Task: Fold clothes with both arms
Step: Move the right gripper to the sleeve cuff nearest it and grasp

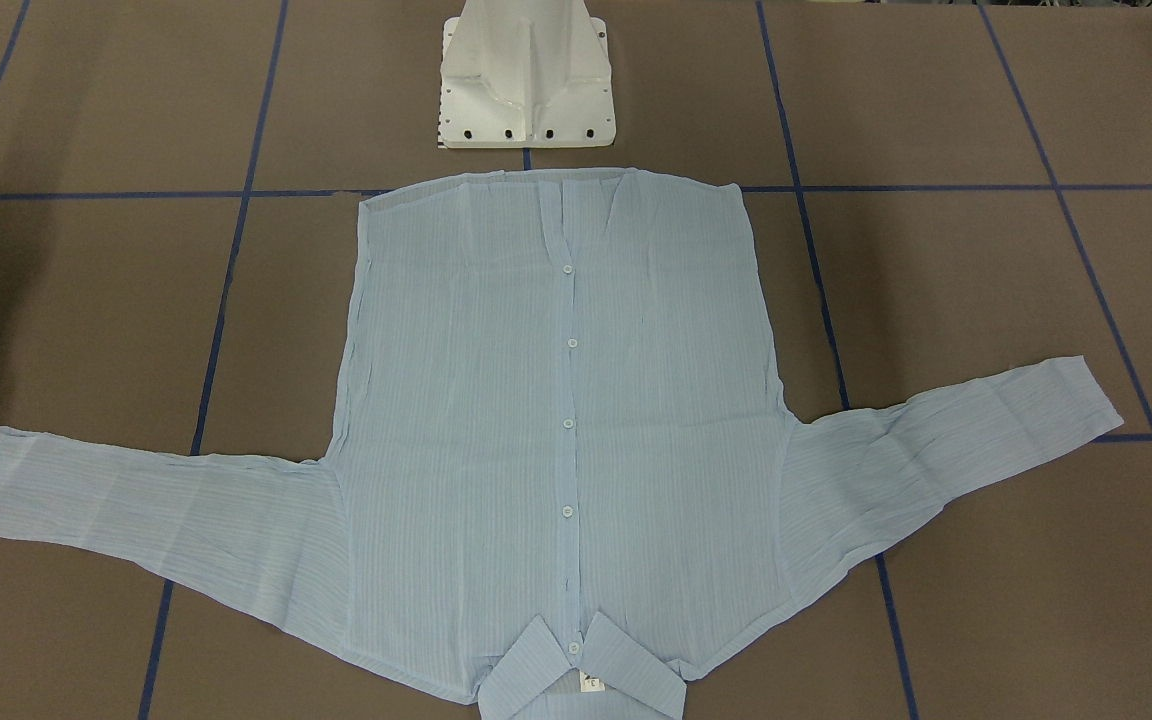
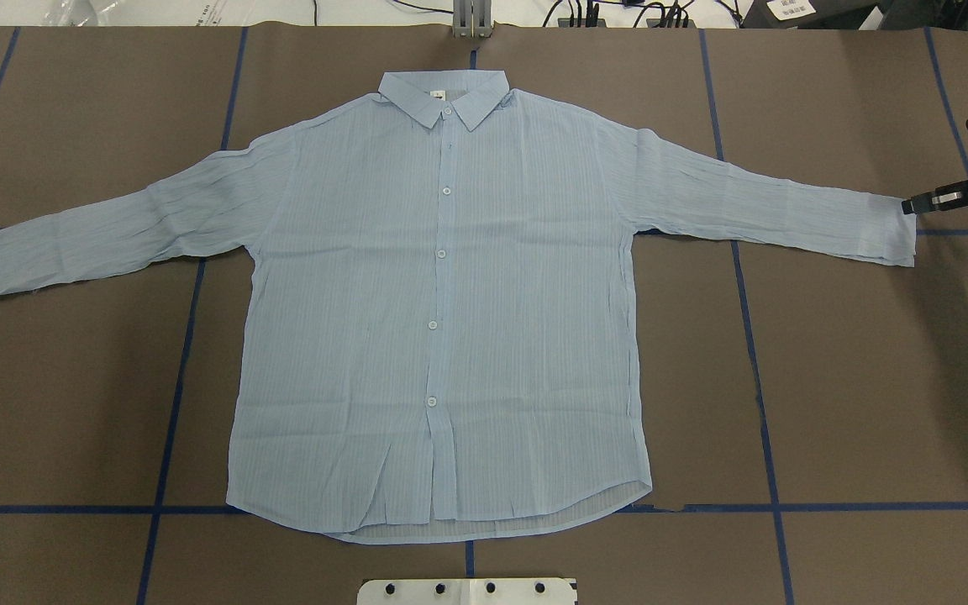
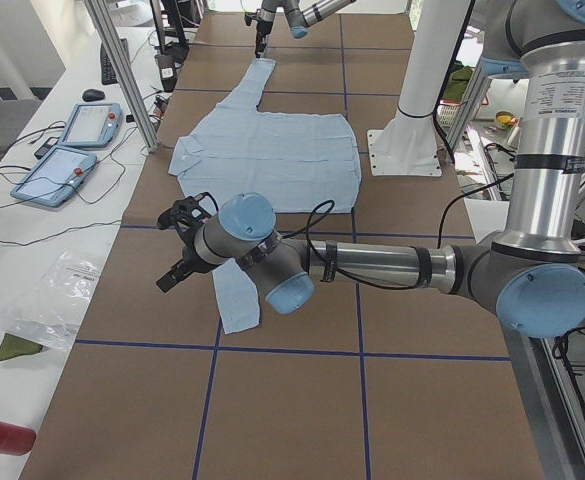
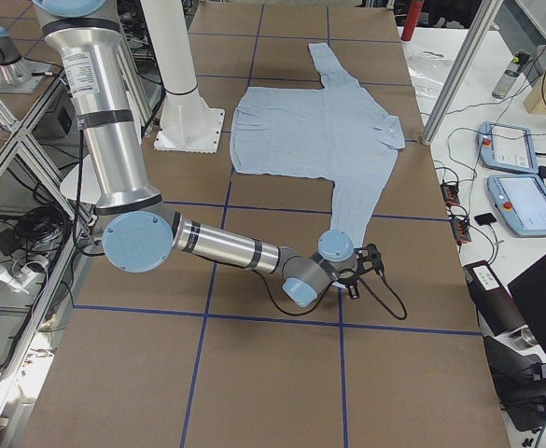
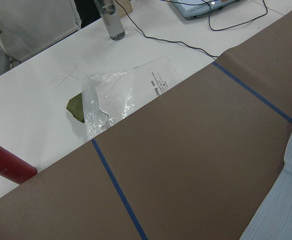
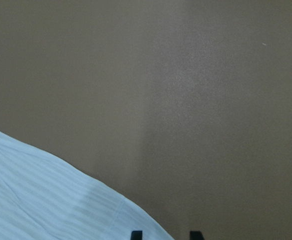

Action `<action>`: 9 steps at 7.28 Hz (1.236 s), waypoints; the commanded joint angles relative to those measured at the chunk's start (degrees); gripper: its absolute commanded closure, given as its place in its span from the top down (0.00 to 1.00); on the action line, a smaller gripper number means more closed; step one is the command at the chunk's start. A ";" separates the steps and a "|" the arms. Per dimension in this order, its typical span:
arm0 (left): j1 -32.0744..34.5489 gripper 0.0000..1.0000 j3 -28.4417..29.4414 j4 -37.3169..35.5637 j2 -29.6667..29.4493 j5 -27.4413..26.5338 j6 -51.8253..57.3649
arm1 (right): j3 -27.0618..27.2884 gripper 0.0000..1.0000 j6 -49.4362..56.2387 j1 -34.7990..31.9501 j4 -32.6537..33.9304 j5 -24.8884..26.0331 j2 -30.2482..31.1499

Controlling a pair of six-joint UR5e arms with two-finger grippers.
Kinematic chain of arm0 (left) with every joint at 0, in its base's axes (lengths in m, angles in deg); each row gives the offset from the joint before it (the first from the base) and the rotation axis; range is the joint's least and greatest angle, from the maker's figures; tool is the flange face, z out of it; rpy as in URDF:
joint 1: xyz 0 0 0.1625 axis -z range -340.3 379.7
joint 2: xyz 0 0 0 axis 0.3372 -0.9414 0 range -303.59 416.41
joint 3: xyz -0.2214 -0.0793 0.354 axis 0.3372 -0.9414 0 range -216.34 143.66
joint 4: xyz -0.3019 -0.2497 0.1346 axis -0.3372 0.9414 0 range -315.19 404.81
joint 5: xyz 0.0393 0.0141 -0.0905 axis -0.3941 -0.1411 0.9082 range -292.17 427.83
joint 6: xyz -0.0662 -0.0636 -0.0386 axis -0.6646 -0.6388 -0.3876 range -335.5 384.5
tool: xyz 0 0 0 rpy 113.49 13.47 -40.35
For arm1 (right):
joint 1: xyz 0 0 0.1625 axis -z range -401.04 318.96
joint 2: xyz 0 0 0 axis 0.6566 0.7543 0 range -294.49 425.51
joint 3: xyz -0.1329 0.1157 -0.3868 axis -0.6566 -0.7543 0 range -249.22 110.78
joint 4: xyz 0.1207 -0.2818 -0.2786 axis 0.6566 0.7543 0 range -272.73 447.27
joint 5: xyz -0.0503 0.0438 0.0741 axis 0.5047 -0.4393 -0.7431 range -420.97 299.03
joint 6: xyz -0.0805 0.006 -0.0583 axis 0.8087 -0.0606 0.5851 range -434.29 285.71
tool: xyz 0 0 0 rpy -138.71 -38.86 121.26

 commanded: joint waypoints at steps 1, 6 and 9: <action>-0.07 1.00 0.02 0.00 0.00 0.00 0.00 | -0.01 0.32 0.00 0.09 0.07 0.20 -0.01; 0.02 1.00 0.37 0.18 0.00 0.00 0.00 | -0.01 0.00 0.00 0.18 0.07 0.20 -0.01; -0.07 1.00 0.28 0.18 0.00 0.00 0.00 | 1.91 0.00 -0.43 -0.25 -0.02 -0.15 0.70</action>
